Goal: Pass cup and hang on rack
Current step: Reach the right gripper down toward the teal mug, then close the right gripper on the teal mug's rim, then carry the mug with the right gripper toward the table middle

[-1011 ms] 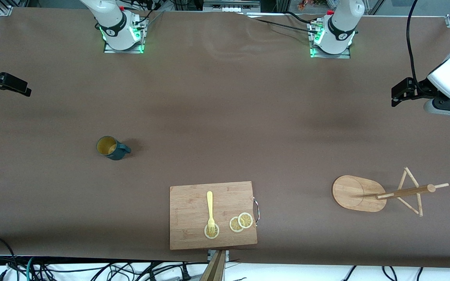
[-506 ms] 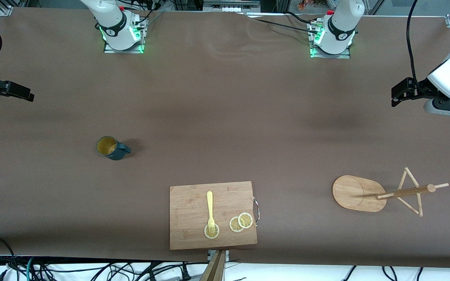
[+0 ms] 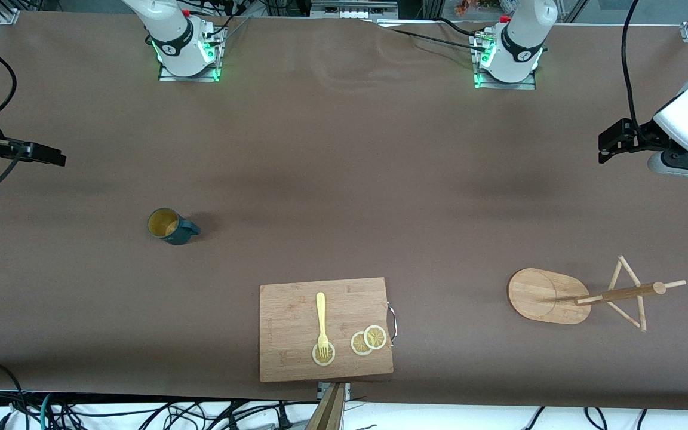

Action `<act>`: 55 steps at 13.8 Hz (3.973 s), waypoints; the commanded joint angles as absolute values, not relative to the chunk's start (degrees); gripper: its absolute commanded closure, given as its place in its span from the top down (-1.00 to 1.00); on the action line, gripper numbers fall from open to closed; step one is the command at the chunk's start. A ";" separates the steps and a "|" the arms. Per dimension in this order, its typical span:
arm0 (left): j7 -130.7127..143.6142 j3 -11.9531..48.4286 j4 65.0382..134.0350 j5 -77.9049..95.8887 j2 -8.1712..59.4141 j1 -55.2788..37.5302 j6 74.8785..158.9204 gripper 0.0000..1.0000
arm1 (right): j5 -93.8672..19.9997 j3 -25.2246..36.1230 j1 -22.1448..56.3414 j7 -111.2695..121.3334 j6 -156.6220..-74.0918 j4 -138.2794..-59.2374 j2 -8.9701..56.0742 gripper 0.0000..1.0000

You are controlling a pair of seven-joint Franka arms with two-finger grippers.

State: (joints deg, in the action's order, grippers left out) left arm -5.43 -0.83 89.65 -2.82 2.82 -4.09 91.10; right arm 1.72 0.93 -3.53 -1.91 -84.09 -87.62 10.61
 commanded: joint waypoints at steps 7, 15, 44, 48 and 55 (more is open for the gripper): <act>-5.80 -0.61 88.24 -4.31 3.08 -3.96 90.09 1.00 | 0.62 0.26 -0.35 -2.64 -97.36 -99.47 13.27 1.00; -5.80 -0.53 88.24 -4.31 3.08 -3.96 90.18 1.00 | -2.37 0.26 -0.35 -4.31 -113.28 -113.55 13.88 1.00; -5.80 -0.53 88.24 -4.31 3.08 -3.96 90.26 1.00 | -3.60 -2.28 -0.44 -7.38 -132.89 -115.23 23.20 -1.00; -5.80 -0.53 88.24 -4.31 3.16 -3.96 90.26 1.00 | -3.52 -4.12 -0.35 -7.21 -132.45 -112.42 23.12 -1.00; -5.80 -0.53 88.24 -4.31 3.25 -3.96 90.35 1.00 | -3.52 -7.47 12.54 -29.75 -132.28 -101.98 26.71 -1.00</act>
